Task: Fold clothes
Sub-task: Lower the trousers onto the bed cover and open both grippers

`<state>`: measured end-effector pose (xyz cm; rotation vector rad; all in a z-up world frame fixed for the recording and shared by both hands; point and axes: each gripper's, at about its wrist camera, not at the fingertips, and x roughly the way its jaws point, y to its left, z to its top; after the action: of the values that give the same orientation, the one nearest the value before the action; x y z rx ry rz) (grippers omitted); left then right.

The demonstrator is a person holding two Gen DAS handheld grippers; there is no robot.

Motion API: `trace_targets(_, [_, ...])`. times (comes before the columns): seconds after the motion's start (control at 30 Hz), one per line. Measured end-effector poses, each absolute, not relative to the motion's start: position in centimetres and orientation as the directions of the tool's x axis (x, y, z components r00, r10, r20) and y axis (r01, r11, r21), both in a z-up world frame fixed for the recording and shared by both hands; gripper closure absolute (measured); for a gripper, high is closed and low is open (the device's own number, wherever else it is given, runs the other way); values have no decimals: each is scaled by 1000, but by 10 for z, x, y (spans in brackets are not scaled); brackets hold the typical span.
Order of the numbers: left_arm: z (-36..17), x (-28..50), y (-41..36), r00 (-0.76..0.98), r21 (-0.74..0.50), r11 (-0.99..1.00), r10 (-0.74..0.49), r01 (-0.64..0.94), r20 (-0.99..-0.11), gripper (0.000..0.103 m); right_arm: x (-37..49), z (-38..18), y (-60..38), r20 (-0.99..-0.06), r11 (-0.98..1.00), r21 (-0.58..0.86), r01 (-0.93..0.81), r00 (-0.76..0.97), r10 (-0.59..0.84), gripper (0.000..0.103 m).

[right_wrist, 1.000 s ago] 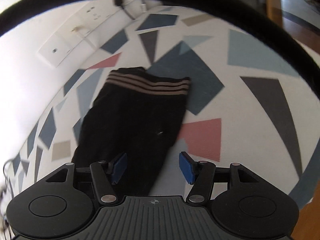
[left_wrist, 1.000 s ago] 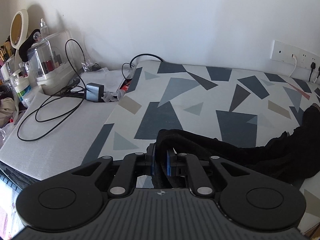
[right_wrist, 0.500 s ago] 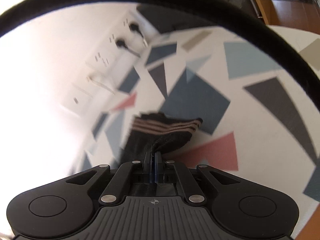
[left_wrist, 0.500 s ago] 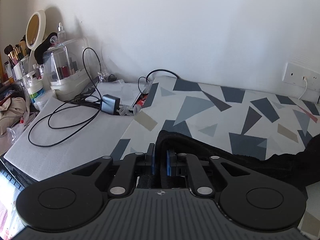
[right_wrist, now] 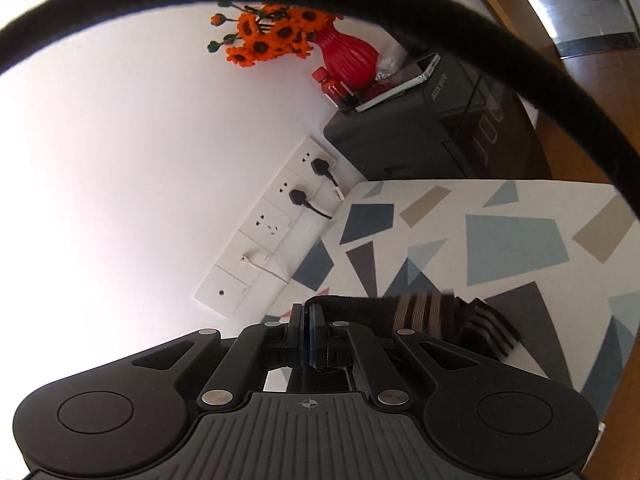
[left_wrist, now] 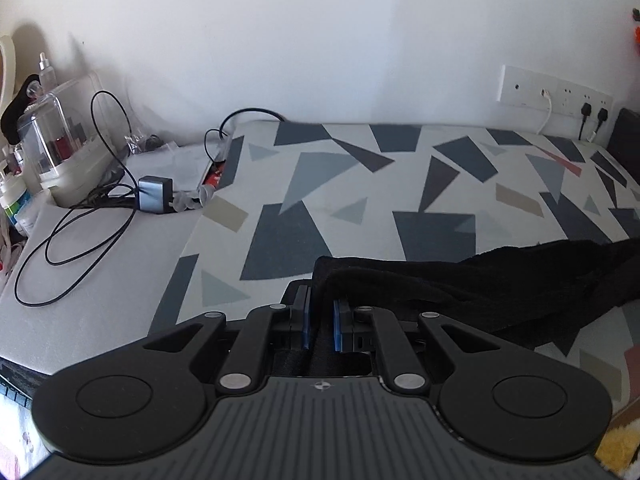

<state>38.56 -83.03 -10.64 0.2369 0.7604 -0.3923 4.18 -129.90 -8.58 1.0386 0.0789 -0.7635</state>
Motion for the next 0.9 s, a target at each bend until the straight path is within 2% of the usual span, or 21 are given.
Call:
trace_targets(0.17, [-109,394,-829,593,36,879,-290,475,-751,92,62,-79,-1311,-464,311,692,651,732,-499,101])
trace_targets(0.27, [-103,416,-851,649,164,827,-282,538,-707,92,110,-70,-1325,-491,404,614,679,728,-478,101])
trace_targets(0.33, [-102,436,-867,707,228,834,-244,502,-664,88,153,-58,-1338,-454,499,569,654,756,-472,100])
trace_targets(0.37, [-102,447,-876,734,258,837,-225,482,-640,75,172,-56,-1346,-440,520,559,646,762,-475,100])
trace_targets(0.4, [-103,454,-884,752,284,850,-179,442,-634,41,191,-54,-1354,-426,539,549,639,768,-478,91])
trace_targets(0.43, [-104,461,-893,768,310,862,-132,401,-627,22,200,-54,-1357,-430,518,542,662,748,-506,64])
trace_targets(0.47, [-104,462,-896,772,308,869,-124,388,-623,6,209,-54,-1360,-435,494,535,685,725,-534,49])
trace_targets(0.5, [-106,458,-896,767,297,863,-148,409,-625,6,210,-58,-1359,-448,489,530,693,718,-532,36])
trace_targets(0.57, [-113,449,-895,741,288,840,-184,459,-646,6,213,-67,-1355,-474,482,520,705,707,-525,39])
trace_targets(0.73, [-156,429,-879,657,324,794,-122,514,-744,6,185,-118,-1337,-624,466,430,773,628,-465,39])
trace_targets(0.83, [-176,427,-866,586,280,814,-88,509,-806,6,166,-151,-1327,-723,394,394,831,544,-425,40])
trace_targets(0.9, [-180,427,-864,574,261,828,-88,497,-814,6,158,-167,-1312,-769,361,375,854,504,-392,40])
